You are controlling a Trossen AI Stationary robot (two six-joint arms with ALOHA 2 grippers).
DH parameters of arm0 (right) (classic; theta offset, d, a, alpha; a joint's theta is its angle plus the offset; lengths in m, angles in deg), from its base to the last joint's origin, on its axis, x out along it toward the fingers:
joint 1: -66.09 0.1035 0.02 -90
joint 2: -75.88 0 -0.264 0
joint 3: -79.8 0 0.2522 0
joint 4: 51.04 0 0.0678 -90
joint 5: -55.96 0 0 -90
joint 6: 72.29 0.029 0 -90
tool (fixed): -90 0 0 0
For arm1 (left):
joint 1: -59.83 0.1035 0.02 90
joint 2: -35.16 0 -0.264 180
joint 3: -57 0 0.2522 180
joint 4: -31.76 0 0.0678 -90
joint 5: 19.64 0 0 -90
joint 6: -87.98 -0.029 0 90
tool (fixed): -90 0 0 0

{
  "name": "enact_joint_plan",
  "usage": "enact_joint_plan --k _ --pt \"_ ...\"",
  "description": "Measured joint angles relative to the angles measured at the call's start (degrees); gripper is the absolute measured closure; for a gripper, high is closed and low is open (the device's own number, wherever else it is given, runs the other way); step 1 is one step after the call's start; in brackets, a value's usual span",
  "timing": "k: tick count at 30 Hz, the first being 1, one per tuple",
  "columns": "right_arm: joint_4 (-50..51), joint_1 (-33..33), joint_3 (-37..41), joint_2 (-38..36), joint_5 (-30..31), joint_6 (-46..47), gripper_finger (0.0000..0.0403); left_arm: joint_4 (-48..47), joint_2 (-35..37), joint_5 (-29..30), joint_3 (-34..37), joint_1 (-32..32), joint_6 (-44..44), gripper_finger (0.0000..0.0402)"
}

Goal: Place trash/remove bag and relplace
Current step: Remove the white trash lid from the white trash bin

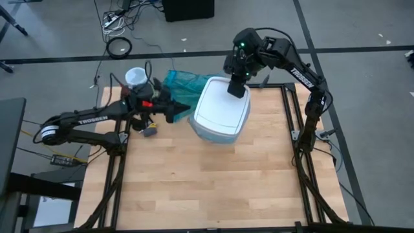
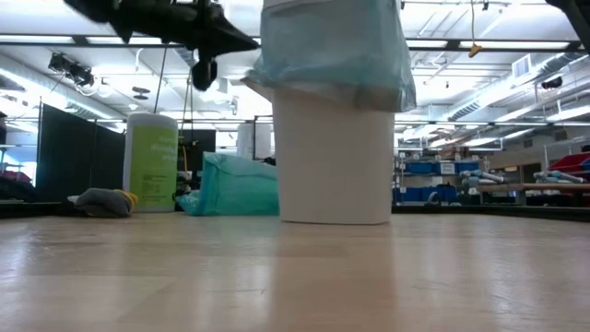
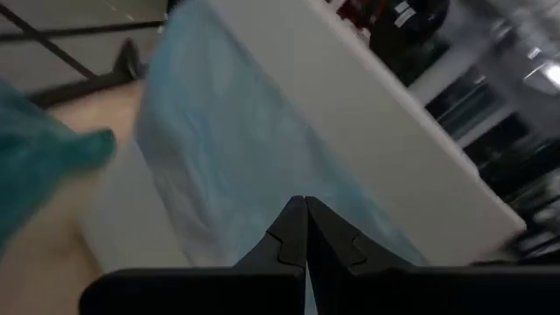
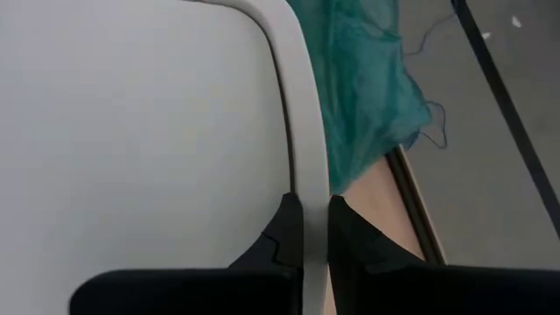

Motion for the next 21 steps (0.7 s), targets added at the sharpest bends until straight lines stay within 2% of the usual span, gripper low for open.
enact_joint_plan --k 4,7,15,21 --pt "0.0 -1.7 0.0 0.0 0.0 -1.7 0.0385 15.0 0.0 -0.8 8.0 -1.4 7.4 0.0394" --pt "-0.1 -2.4 0.0 0.0 0.0 -2.3 0.0385 26.7 0.1 1.4 11.3 -3.0 9.0 0.0394" --pt "-0.4 -2.7 0.0 0.0 0.0 -2.7 0.0385 27.9 -3.8 10.3 12.5 -5.8 6.4 0.0399" --pt "-2.8 -2.3 0.0 0.6 -0.8 -2.9 0.0385 39.2 -13.2 11.3 12.5 -7.8 9.3 0.0400"
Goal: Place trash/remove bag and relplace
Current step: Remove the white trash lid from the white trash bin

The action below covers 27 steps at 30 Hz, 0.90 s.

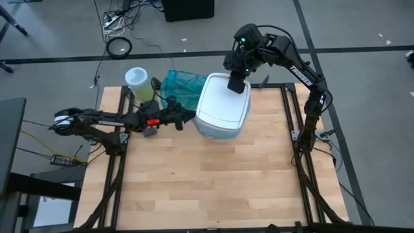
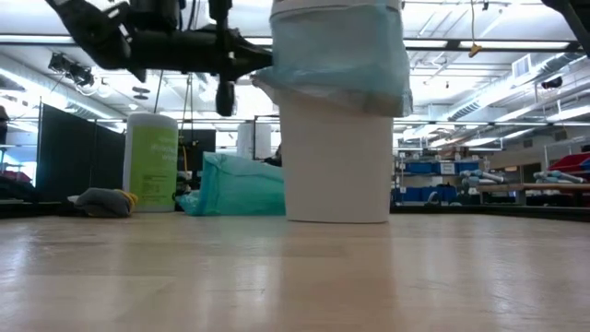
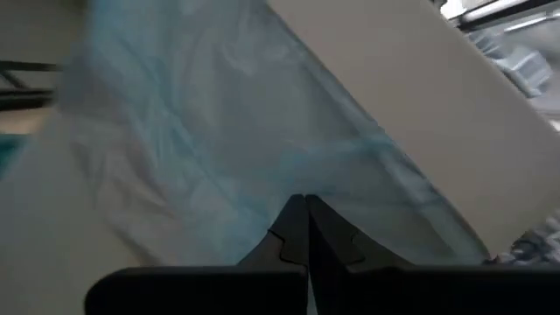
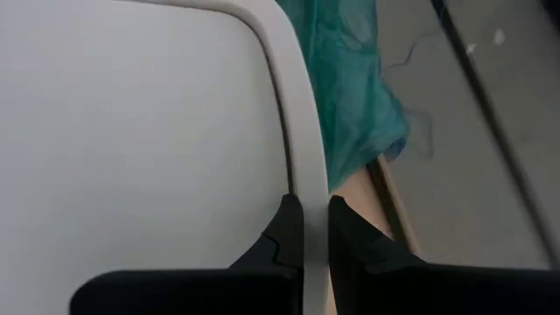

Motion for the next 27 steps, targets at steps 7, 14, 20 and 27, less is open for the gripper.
enact_joint_plan --k 7,14,20,27 --pt "-3.1 0.1 0.0 0.0 -0.5 0.2 0.0385 9.9 -7.3 -3.3 0.0 -1.5 5.6 0.0400" --pt "-7.6 -1.0 0.0 0.0 -3.8 1.7 0.0385 10.7 -7.3 -3.8 0.0 -1.7 8.8 0.0400" --pt "-8.6 -5.5 0.0 0.0 -9.6 3.6 0.0386 13.8 -7.2 -4.5 0.0 -2.6 10.6 0.0400" --pt "-5.8 -11.7 0.2 0.0 -14.8 3.1 0.0387 20.7 -7.2 -5.6 -0.1 -4.3 14.8 0.0401"
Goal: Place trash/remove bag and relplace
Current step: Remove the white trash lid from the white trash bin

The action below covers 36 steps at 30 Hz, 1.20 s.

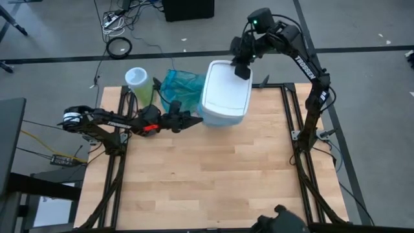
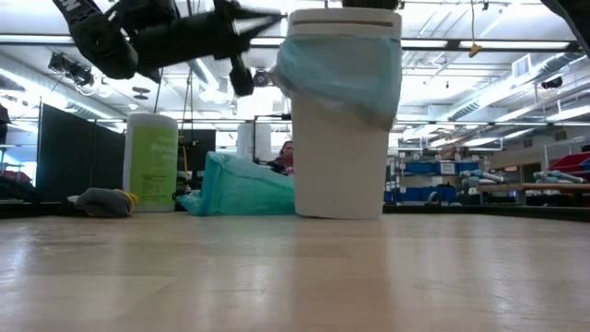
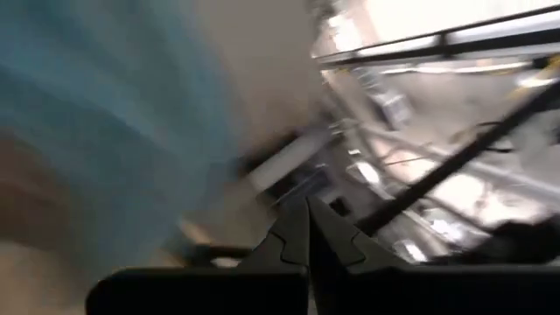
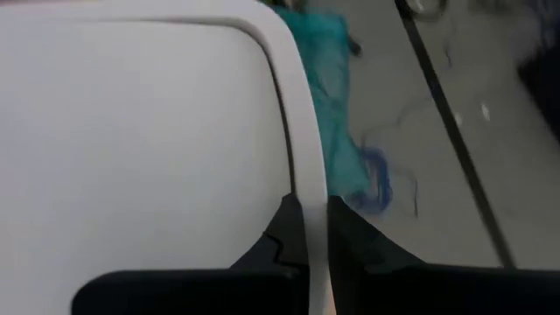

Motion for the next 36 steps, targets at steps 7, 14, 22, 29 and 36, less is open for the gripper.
enact_joint_plan --k 7,14,22,29,36 --pt "6.1 -3.3 3.8 0.0 -0.1 -5.3 0.0388 11.9 0.1 0.7 -0.1 -0.5 4.5 0.0401" --pt "3.9 -2.7 7.5 -0.2 -2.2 -6.5 0.0388 4.3 0.0 7.0 -5.3 -0.6 -9.6 0.0401" --pt "-0.8 -2.4 8.5 -0.1 -4.3 -7.9 0.0388 -35.1 0.0 -2.5 -30.4 -1.7 -59.9 0.0395" --pt "-1.1 -2.5 8.6 0.0 -4.8 -10.1 0.0388 -89.1 -3.5 20.9 -59.5 -2.3 -85.5 0.0353" --pt "-2.6 -2.5 8.6 0.1 -5.0 -10.7 0.0388 -98.6 -9.0 23.3 -69.0 -3.0 -90.2 0.0309"
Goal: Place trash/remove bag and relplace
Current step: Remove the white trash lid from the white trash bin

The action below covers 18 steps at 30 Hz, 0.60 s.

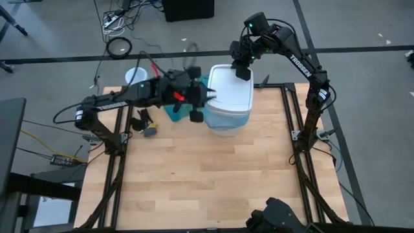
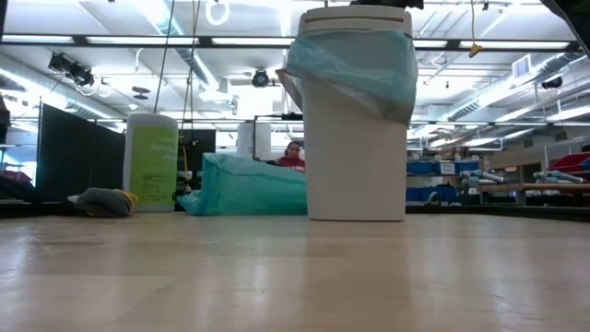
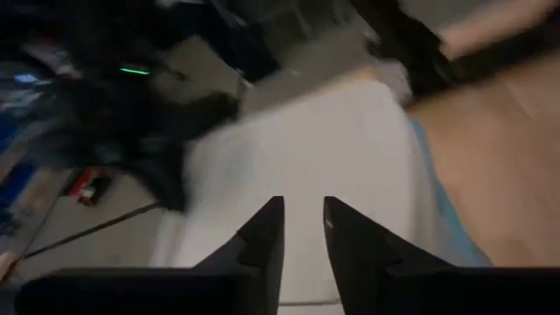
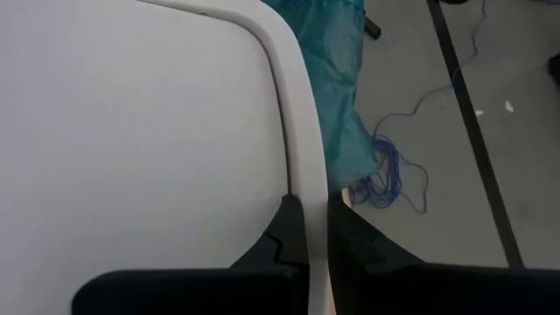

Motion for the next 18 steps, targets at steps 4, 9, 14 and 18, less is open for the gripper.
enact_joint_plan --k 4,9,14,18 --pt "-0.1 0.0 0.0 0.0 0.0 -0.3 0.0388 -5.9 -2.7 -0.2 -1.1 -2.7 -7.8 0.0289" --pt "-0.2 0.0 0.0 0.0 0.0 -0.5 0.0388 -6.1 -3.9 10.1 -1.2 -5.9 -10.7 0.0270" --pt "-0.4 -0.1 0.0 0.0 0.0 -0.7 0.0388 -5.4 -4.0 16.8 -1.2 -7.4 -11.9 0.0264" --pt "-0.7 -0.1 0.0 0.0 -0.1 -0.4 0.0388 -5.7 -4.6 17.6 -1.3 -7.8 -12.4 0.0264"
